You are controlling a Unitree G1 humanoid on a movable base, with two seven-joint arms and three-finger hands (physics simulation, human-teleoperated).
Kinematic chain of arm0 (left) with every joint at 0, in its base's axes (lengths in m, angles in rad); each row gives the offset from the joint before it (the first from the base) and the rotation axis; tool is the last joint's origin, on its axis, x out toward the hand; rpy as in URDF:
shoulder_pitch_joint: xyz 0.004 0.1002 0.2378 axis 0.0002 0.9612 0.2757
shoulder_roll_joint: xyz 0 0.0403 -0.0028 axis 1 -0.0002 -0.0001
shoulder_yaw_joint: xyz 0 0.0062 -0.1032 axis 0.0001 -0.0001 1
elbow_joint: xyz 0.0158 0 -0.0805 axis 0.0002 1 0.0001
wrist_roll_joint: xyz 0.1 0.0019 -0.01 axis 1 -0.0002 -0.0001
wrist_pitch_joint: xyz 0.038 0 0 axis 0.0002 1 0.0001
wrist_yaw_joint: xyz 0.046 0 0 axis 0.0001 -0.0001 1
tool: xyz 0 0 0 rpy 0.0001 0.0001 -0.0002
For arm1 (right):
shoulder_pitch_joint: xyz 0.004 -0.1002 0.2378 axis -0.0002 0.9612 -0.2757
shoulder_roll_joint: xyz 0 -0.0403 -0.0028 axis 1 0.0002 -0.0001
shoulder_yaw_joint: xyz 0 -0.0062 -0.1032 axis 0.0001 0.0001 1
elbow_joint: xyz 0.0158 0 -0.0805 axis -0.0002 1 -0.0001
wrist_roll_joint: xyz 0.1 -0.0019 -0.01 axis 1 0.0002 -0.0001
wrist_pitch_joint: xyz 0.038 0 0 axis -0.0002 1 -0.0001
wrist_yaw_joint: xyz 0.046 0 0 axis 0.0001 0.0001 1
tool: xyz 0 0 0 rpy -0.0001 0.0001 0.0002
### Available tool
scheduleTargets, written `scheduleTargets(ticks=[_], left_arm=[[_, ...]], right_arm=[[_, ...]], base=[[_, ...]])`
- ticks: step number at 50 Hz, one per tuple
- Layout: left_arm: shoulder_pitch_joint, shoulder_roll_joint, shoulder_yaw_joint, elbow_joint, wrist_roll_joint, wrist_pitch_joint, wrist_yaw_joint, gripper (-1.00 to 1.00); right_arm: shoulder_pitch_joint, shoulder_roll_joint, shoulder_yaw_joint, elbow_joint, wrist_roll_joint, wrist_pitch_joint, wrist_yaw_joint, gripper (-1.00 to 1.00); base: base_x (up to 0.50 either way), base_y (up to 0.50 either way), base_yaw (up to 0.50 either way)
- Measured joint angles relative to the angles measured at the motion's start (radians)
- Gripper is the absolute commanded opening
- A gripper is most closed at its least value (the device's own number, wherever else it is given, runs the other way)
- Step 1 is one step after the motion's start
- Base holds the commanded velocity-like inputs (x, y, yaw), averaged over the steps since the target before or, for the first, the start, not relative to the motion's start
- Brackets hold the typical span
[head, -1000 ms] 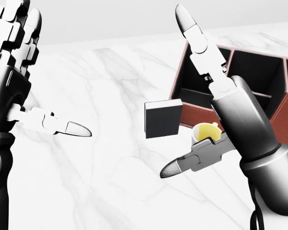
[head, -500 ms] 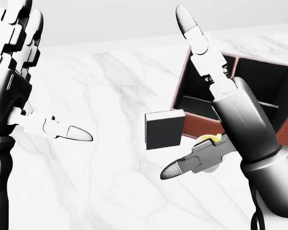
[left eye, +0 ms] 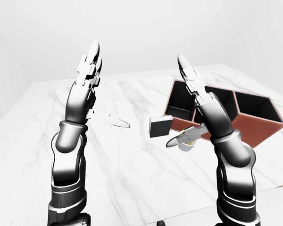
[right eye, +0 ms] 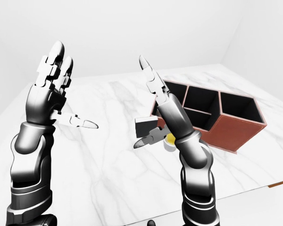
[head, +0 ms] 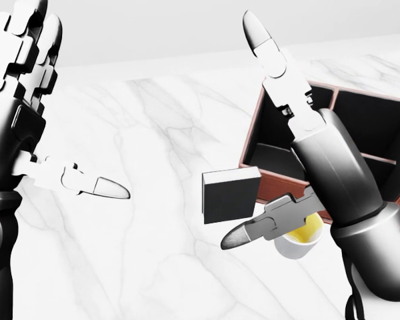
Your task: Pick up the book and place it in the caddy.
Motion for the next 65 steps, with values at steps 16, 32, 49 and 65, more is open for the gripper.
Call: scheduleTargets(ticks=[16,32,49,65], left_arm=[[0.008,-0.003,0.000,-0.015,0.000,0.000,-0.002,1.00],[0.015,0.001,0.009,-0.036,-0.011,0.000,-0.004,1.00],[0.021,0.011,0.024,-0.065,-0.032,0.000,-0.008,1.00],[0.026,0.015,0.029,-0.081,-0.043,0.000,-0.008,1.00]], right_arm=[[0.004,0.005,0.011,0.023,-0.030,0.000,-0.017,1.00],[-0.100,0.003,0.045,0.204,-0.179,0.000,0.005,1.00],[-0.238,-0.010,0.047,0.557,-0.341,0.000,-0.058,1.00],[-0.294,-0.009,0.059,0.776,-0.458,0.000,-0.099,1.00]], base=[[0.00,0.00,0.00],[0.00,0.00,0.00],[0.00,0.00,0.00],[0.00,0.00,0.00]])
